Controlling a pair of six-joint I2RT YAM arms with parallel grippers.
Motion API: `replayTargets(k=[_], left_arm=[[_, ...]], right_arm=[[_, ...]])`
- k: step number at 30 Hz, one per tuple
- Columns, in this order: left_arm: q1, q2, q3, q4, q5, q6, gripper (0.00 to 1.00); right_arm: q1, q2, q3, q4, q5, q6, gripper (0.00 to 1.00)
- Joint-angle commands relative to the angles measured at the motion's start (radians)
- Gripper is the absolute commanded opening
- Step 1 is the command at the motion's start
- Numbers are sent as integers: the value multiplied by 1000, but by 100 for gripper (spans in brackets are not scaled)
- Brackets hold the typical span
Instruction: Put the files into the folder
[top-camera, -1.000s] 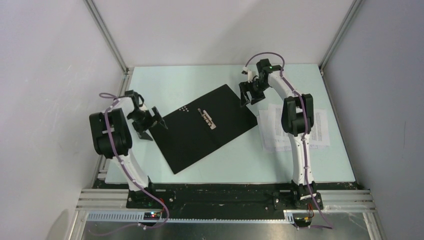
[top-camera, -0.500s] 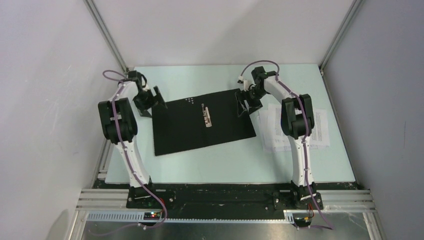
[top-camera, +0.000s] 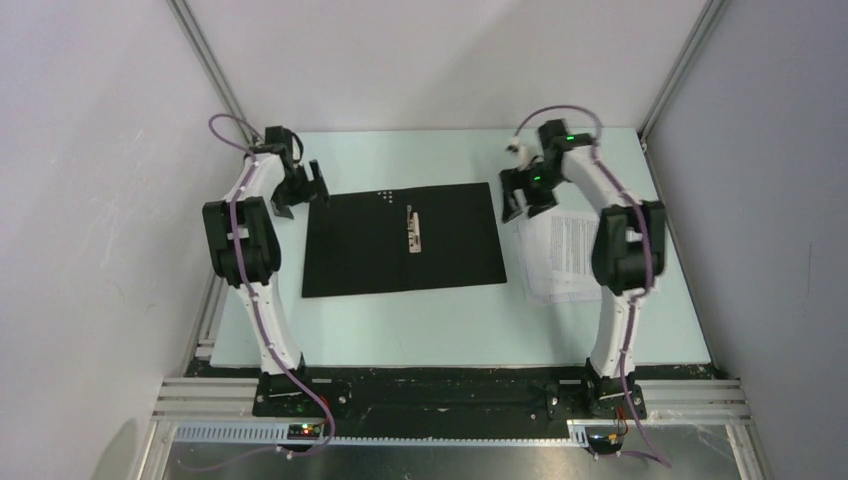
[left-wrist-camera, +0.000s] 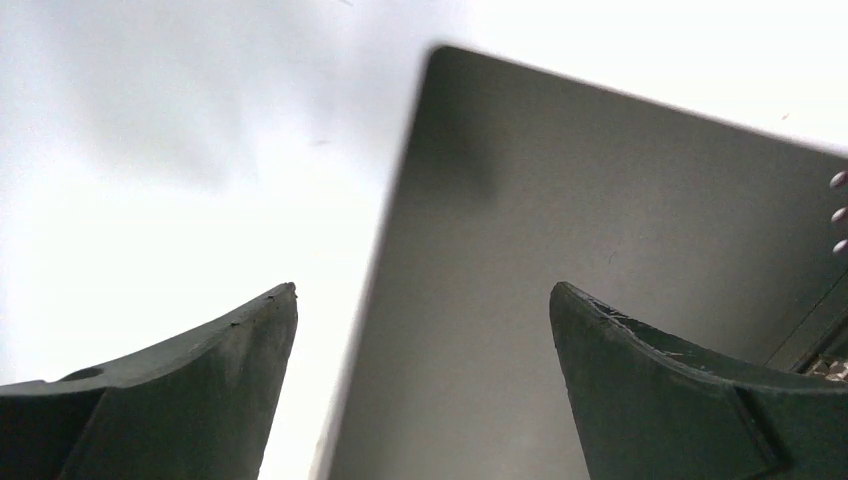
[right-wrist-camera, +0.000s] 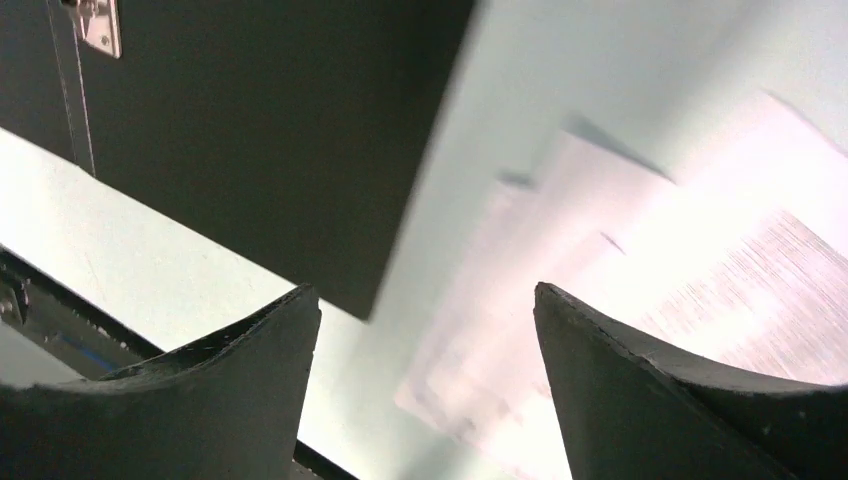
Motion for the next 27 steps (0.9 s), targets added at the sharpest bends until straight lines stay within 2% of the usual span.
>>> replayTargets(k=[1, 5, 9, 12, 17, 23, 27], left_arm=[[-5, -208, 92, 19, -246, 62, 100], [-43, -230, 172, 20, -276, 112, 100], [-101, -224, 236, 19, -173, 153, 100], [-179, -217, 270, 20, 47, 162, 100], [-246, -186, 287, 18, 347, 151, 98], [-288, -135, 295, 0, 442, 126, 98], [-293, -114, 306, -24, 427, 152, 98]], right_arm=[[-196, -285, -110, 42, 117, 29, 83], [-382, -343, -206, 75, 169, 40, 84], [-519, -384, -275, 75, 252, 69, 84], [-609, -443, -393, 75, 334, 111, 84], [-685, -508, -549, 119, 432, 188, 88], [-798, -498, -590, 155, 396, 206, 89], [-855, -445, -601, 176, 271, 197, 89]])
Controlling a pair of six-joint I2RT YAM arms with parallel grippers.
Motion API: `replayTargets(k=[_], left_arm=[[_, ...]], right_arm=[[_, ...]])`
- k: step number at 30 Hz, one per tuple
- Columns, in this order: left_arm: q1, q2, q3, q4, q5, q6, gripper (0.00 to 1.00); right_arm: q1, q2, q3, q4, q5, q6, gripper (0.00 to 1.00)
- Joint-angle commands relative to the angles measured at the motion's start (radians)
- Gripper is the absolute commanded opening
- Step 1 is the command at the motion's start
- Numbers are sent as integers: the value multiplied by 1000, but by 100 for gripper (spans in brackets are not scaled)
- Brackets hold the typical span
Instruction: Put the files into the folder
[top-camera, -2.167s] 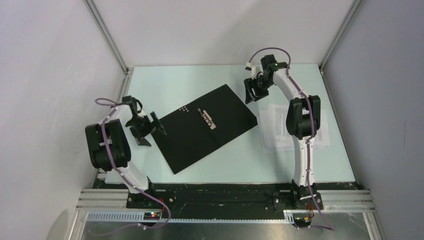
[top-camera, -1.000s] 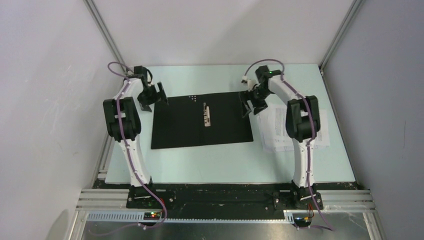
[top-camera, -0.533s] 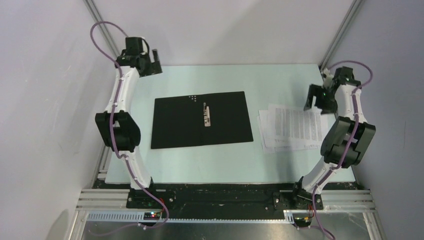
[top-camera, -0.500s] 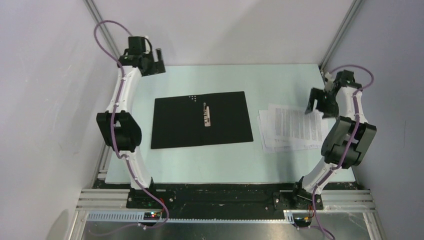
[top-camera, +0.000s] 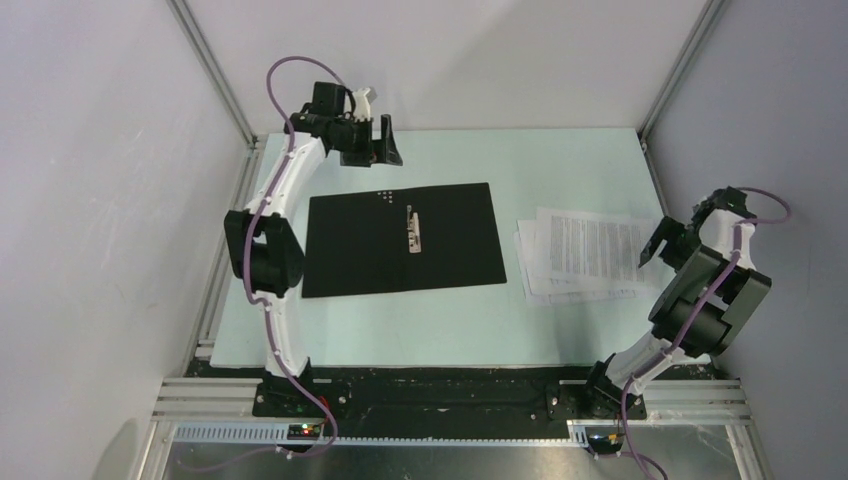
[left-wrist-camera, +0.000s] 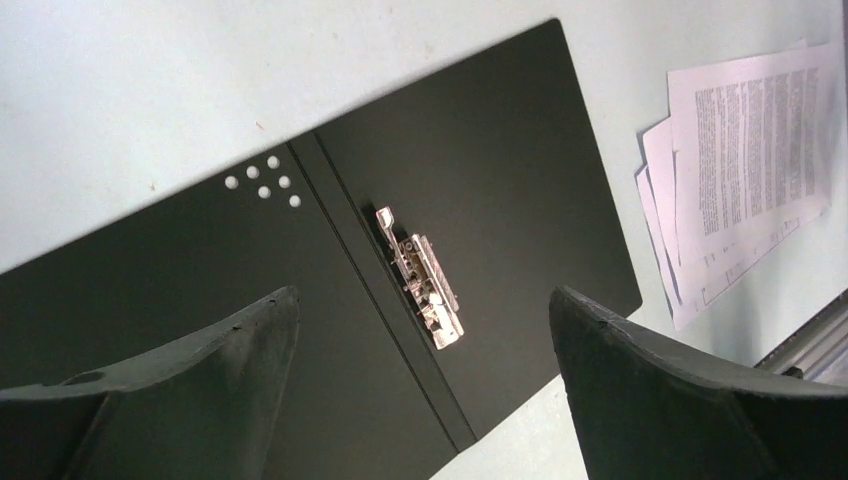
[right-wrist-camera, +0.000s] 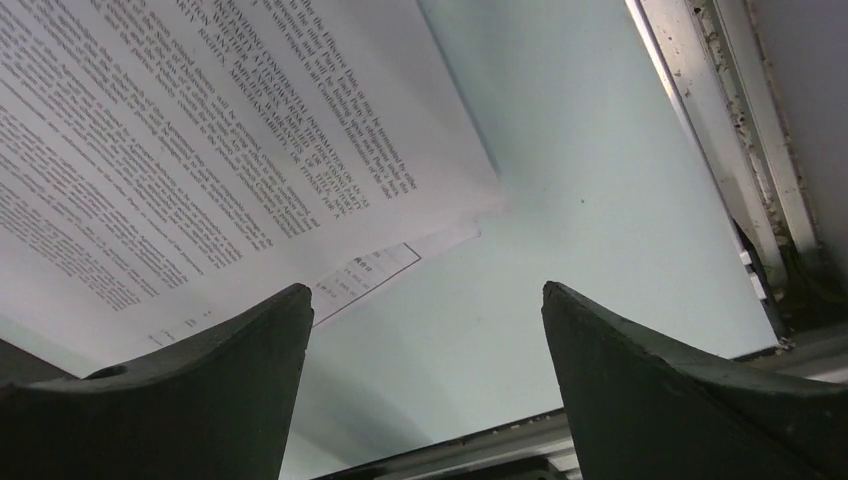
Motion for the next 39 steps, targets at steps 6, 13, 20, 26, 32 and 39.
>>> replayTargets(k=[6, 13, 20, 26, 32, 39], left_arm=[[-2, 2, 35, -53, 3, 68, 98], [-22, -20, -4, -57, -3, 85, 98], [-32, -27, -17, -61, -6, 93, 98], [-38, -23, -12, -61, -15, 93, 98], [-39, -25, -11, -65, -27, 102, 98], [-41, -24, -13, -65, -38, 108, 98]], right_arm=[[-84, 99, -8, 55, -235, -56, 90], [-108, 164, -4, 86, -225, -89, 90], [-107, 181, -2, 120, -114, -87, 91], [-108, 216, 5, 122, -189, -101, 90], [-109, 250, 25, 119, -311, -95, 85], [-110, 263, 62, 125, -299, -73, 75]])
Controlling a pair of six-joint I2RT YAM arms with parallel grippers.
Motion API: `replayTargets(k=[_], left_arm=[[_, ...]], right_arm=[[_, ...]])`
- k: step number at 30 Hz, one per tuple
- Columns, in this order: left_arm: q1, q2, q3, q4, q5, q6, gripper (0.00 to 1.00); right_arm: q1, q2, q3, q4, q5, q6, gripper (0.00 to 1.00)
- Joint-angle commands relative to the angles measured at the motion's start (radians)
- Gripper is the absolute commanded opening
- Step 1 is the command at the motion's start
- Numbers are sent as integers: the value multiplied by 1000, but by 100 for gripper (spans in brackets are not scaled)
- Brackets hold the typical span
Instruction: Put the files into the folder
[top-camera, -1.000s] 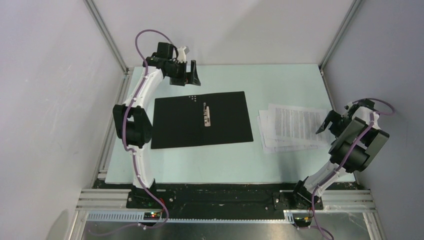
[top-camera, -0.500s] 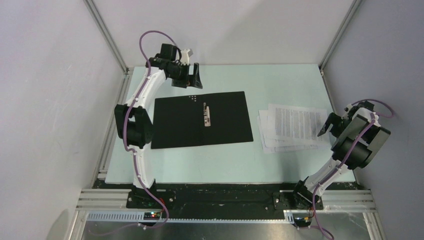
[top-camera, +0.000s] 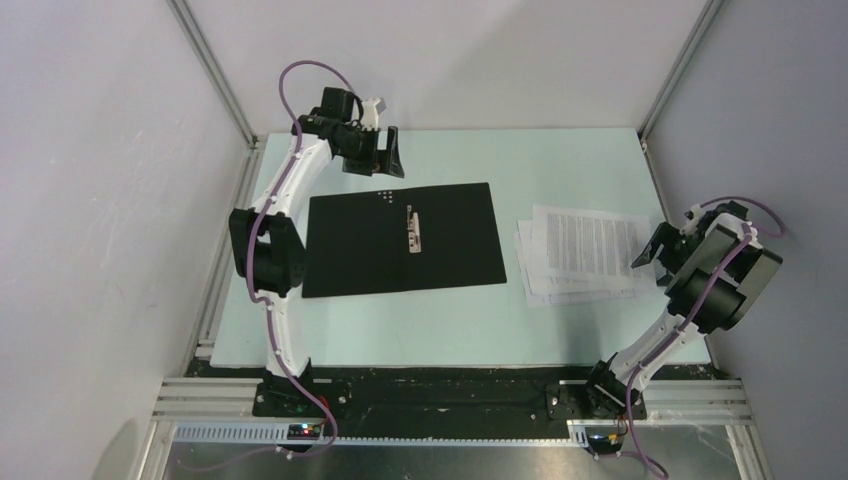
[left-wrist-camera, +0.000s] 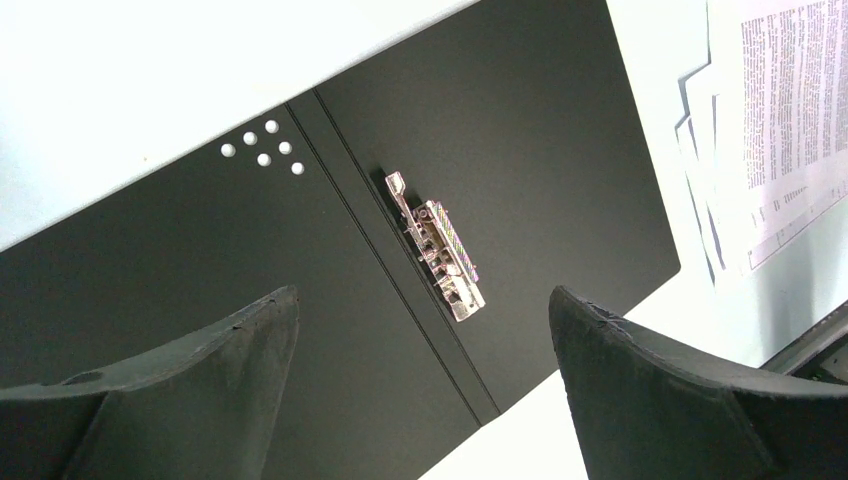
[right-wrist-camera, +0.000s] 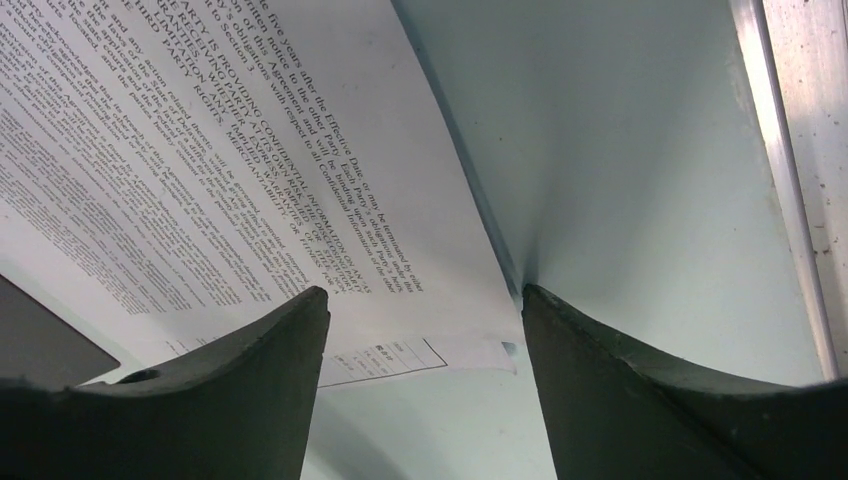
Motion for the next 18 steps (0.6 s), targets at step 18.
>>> replayTargets(k=[18], left_arm=[[-18, -43, -10, 4, -27, 32, 98]], right_arm=[[-6, 33, 73, 31, -145, 74, 36]])
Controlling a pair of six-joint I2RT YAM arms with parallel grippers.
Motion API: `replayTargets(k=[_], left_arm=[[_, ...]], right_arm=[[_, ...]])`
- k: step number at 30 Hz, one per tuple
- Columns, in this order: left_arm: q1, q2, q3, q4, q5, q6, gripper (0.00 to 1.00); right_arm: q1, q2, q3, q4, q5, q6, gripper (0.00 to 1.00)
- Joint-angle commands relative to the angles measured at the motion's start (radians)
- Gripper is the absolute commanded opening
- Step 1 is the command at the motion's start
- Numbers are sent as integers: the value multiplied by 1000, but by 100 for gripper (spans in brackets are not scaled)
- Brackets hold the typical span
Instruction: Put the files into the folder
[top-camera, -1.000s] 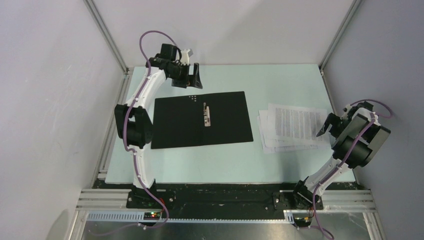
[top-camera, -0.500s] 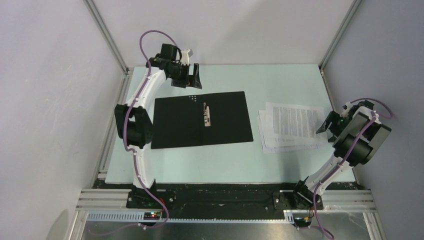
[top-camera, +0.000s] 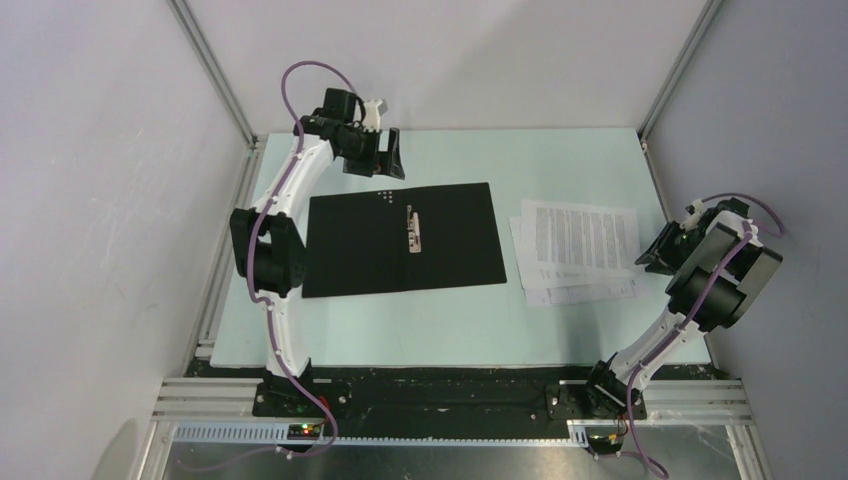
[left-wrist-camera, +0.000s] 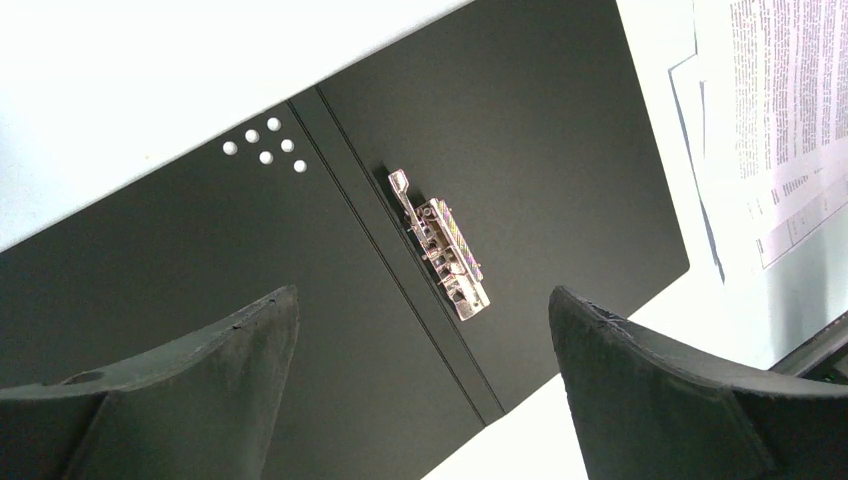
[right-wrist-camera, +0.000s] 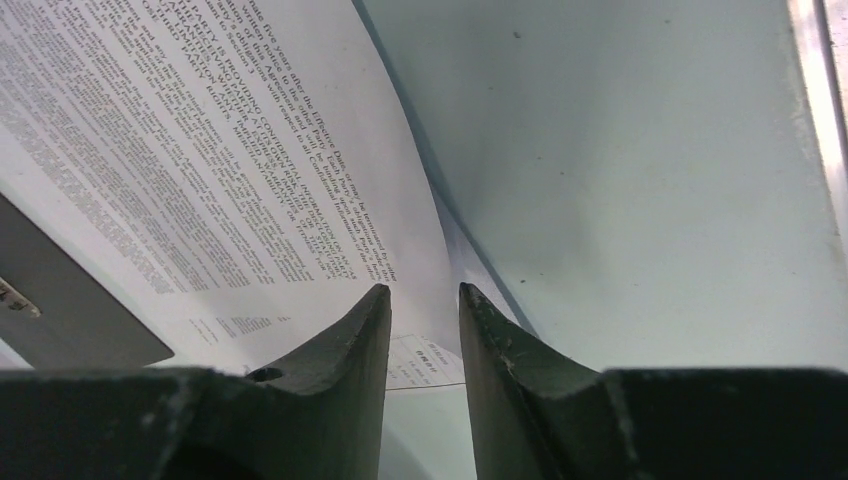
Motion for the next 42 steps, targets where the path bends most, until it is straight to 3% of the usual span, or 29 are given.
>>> replayTargets(k=[1, 9, 11, 14, 17, 24, 28, 37, 42], left_arm=[[-11, -42, -8, 4, -9, 24, 98], [-26, -49, -38, 5, 18, 36, 98], [-33, -55, -49, 3, 16, 47, 98], [-36, -61, -52, 2, 14, 82, 98], [-38, -56, -42, 1, 35, 96, 98], [-110, -40, 28, 1, 97, 172, 98], [-224, -68, 45, 42, -2, 386, 99], [-369, -54, -38, 294, -146, 457, 100], [-439, -30, -20, 301, -64, 405, 100]], right_arm=[[-8, 17, 41, 20, -67, 41, 35], [20, 66, 44, 15, -173, 47, 38], [29, 77, 47, 17, -179, 49, 32], [39, 84, 82, 9, -189, 50, 10], [50, 70, 132, -36, -192, 29, 0], [94, -45, 211, -181, -242, -37, 0], [129, -85, 223, -256, -311, -30, 0], [130, -60, 231, -346, -486, -32, 0], [120, -66, 278, -363, -569, 5, 0]])
